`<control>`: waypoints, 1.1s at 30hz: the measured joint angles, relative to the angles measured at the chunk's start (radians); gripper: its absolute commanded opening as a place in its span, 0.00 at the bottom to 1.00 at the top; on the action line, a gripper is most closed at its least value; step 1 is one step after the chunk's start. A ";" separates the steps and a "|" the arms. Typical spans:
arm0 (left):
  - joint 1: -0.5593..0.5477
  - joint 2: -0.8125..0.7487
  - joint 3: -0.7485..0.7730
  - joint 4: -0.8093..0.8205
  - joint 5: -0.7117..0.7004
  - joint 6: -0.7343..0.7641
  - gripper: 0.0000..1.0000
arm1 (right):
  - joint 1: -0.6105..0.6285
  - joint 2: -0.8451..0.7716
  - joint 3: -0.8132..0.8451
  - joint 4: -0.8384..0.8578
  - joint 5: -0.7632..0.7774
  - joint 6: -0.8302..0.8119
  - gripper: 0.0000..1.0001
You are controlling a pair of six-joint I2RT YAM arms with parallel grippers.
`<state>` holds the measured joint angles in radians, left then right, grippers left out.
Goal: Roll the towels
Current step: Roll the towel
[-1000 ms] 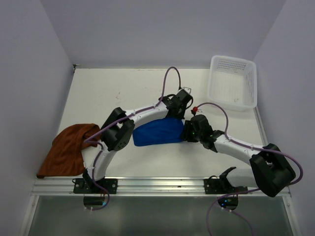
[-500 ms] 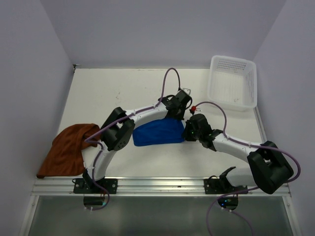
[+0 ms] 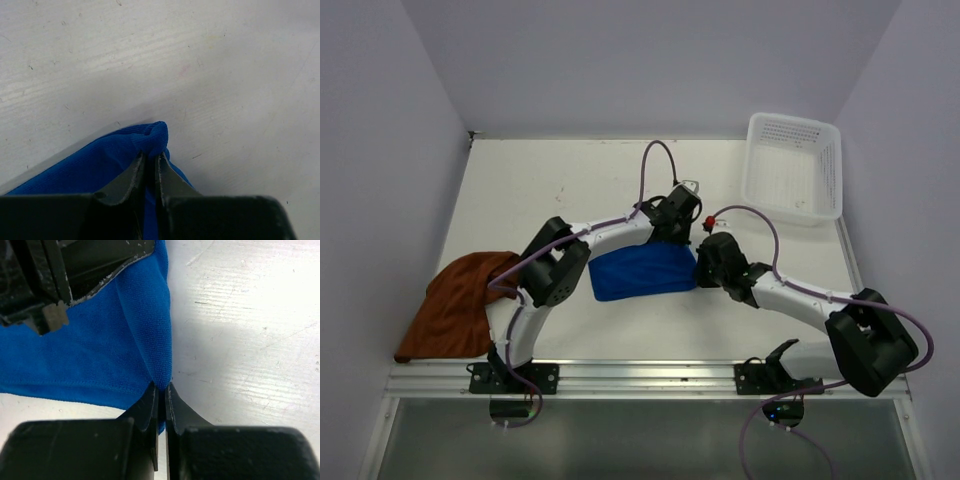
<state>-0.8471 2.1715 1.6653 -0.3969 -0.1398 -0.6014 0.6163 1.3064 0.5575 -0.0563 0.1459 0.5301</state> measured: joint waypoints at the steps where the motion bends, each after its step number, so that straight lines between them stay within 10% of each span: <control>1: 0.002 -0.005 -0.011 0.013 0.005 -0.009 0.04 | 0.004 -0.004 0.000 -0.003 0.004 -0.003 0.00; 33: 0.052 -0.137 -0.298 0.327 0.090 -0.091 0.02 | 0.114 0.036 0.095 -0.128 0.147 -0.051 0.00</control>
<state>-0.7948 2.0342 1.3670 -0.0704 -0.0498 -0.6926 0.7303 1.3426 0.6525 -0.1844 0.2932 0.4786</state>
